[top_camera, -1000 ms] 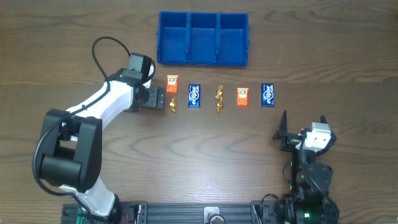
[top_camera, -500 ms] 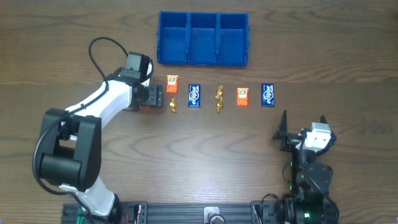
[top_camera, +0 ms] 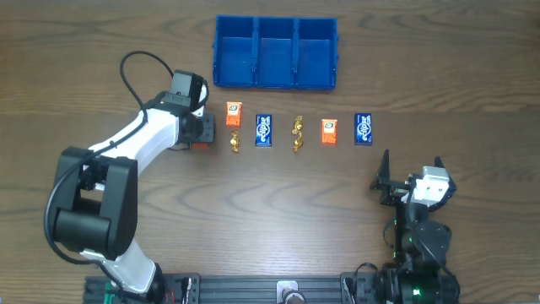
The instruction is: Sort Candies Into Trays
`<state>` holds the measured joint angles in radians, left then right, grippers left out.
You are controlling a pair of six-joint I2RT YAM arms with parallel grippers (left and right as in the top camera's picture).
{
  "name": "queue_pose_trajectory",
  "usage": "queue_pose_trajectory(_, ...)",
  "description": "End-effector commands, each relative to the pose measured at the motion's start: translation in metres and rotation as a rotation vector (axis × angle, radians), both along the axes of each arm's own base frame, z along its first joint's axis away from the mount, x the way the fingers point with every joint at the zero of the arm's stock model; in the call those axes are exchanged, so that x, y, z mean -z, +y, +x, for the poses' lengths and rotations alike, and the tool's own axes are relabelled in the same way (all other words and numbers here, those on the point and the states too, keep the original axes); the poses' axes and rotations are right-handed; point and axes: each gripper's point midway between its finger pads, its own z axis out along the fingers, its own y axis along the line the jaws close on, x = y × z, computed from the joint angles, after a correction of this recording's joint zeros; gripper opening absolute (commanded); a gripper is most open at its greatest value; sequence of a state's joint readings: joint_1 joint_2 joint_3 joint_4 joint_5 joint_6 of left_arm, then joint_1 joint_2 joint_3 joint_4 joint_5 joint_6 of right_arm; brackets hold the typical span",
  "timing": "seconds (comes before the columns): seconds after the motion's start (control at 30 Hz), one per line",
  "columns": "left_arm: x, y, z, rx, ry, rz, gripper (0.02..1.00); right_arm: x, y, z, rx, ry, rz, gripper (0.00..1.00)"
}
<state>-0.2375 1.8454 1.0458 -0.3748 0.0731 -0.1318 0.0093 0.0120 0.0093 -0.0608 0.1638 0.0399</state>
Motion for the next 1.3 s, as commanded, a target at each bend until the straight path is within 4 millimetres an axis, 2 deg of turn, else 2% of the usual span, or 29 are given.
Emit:
queue_pose_trajectory(0.03, -0.008, -0.003, 0.012, -0.055, 0.003, -0.023, 0.31, 0.0, -0.001, 0.0, 0.003, 0.002, -0.007, 0.998)
queue_pose_trajectory(0.13, -0.042, -0.016, 0.032, -0.063, -0.043, -0.041, 0.303, 0.0, -0.001, 0.0, 0.003, 0.002, -0.007, 0.998)
queue_pose_trajectory(0.27, -0.119, -0.042, 0.076, -0.056, -0.204, -0.028, 0.303, 0.0, -0.001, 0.0, 0.003, 0.002, -0.007, 0.998)
queue_pose_trajectory(0.3, -0.147, -0.053, 0.091, -0.048, -0.277, -0.026, 0.308, 0.0, -0.001, 0.0, 0.003, 0.002, -0.007, 0.998)
queue_pose_trajectory(0.37, -0.18, -0.07, 0.11, -0.039, -0.369, -0.024, 0.314, 0.0, -0.001, 0.0, 0.003, 0.002, -0.007, 0.998)
queue_pose_trajectory(0.47, -0.203, -0.087, 0.133, -0.035, -0.439, -0.022, 0.31, 0.0, -0.001, 0.0, 0.003, 0.002, -0.007, 0.998)
queue_pose_trajectory(0.57, -0.199, -0.1, 0.159, -0.03, -0.442, -0.02, 0.308, 0.0, -0.001, 0.0, 0.003, 0.002, -0.007, 0.998)
queue_pose_trajectory(0.77, -0.155, -0.098, 0.187, -0.049, -0.394, 0.011, 0.312, 0.0, -0.001, 0.0, 0.003, 0.002, -0.007, 0.998)
queue_pose_trajectory(0.83, -0.141, -0.093, 0.191, -0.06, -0.375, 0.02, 0.312, 0.0, -0.001, 0.0, 0.003, 0.002, -0.007, 0.998)
queue_pose_trajectory(0.93, -0.132, -0.085, 0.194, -0.073, -0.361, 0.025, 0.312, 0.0, -0.001, 0.0, 0.003, 0.002, -0.007, 0.998)
queue_pose_trajectory(1.1, -0.131, -0.072, 0.199, -0.077, -0.352, 0.013, 0.314, 0.0, -0.001, 0.0, 0.003, 0.002, -0.007, 1.0)
queue_pose_trajectory(1.3, -0.128, -0.072, 0.199, -0.06, -0.344, 0.005, 0.338, 0.0, -0.001, 0.0, 0.003, 0.002, -0.007, 0.998)
